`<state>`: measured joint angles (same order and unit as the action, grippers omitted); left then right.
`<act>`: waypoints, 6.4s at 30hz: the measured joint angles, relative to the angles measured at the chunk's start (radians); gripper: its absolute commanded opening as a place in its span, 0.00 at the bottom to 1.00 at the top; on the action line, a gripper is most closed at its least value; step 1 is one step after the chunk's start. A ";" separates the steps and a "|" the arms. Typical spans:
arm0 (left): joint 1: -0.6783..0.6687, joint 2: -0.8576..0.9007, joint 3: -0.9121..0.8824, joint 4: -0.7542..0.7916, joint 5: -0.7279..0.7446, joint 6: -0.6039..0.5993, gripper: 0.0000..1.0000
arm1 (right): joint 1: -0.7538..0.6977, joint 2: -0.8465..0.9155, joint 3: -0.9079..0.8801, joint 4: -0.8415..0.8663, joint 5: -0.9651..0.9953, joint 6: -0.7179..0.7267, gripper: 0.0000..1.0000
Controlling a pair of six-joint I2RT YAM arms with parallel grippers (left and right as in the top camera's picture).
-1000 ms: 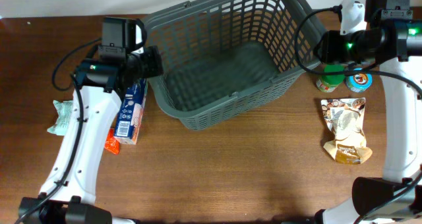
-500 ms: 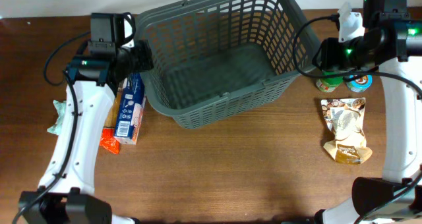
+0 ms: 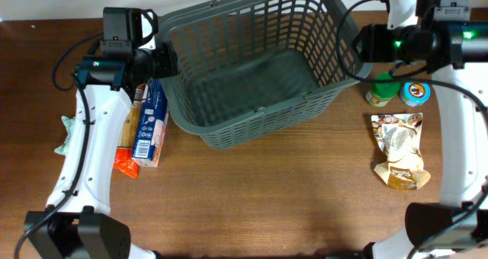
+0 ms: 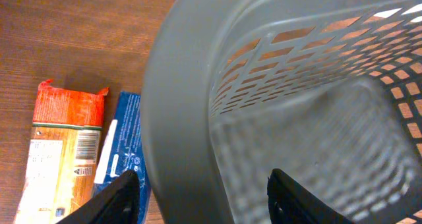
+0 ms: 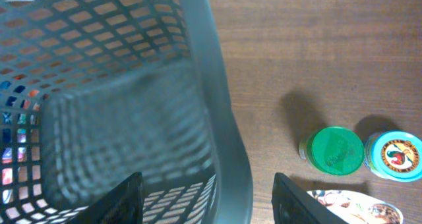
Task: Pack container
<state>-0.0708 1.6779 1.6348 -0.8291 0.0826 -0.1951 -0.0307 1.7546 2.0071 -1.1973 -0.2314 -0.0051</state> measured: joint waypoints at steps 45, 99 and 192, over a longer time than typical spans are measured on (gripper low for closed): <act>0.017 0.244 0.304 0.023 0.027 0.087 0.60 | 0.129 0.087 0.001 -0.237 0.048 0.032 0.34; 0.151 0.267 0.784 -0.855 -0.013 0.127 0.33 | -0.034 -0.093 0.024 -0.137 -0.035 0.001 0.70; 0.189 -0.150 0.382 -0.422 -0.327 0.076 0.99 | -0.341 0.233 0.064 -0.167 0.056 0.015 0.84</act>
<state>0.1184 1.5280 2.0171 -1.2514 -0.2443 -0.1196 -0.3721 1.9881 2.0712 -1.3643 -0.1749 0.0101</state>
